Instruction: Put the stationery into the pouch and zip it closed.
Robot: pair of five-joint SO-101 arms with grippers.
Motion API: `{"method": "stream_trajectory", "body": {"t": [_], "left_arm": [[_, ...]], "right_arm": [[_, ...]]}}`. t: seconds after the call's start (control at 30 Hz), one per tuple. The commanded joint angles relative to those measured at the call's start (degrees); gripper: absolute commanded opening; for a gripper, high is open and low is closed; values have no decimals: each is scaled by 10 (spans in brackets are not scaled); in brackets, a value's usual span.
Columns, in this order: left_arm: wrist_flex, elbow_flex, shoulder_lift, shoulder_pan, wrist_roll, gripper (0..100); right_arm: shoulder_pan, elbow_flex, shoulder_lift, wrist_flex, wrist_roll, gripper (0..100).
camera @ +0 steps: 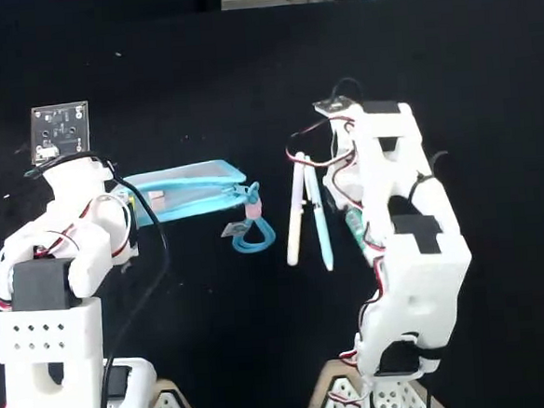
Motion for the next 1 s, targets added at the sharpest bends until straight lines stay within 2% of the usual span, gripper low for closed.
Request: {"method": "stream_trajectory", "body": {"t": [0.0,0.17,0.4,0.5,0.6,0.77,0.97], "left_arm": [[5,6,2,-6,-4,30],[5,6,2,-6,-4,30],[5,6,2,-6,-4,30],[5,6,2,-6,-4,30],[5,6,2,-6,-4,30],[5,6,2,-6,-4,30],[5,6,2,-6,-4,30]], "right_arm": [[0,-15,-14,13,6,27],[0,39,-107,16,26,11],[-45,169,-412,17,23,11],[-71,186,-542,16,-11,11],[-120,186,-651,13,-55,11],[-240,185,-801,-3,-135,11],[-359,260,-908,-148,-150,11]]}}
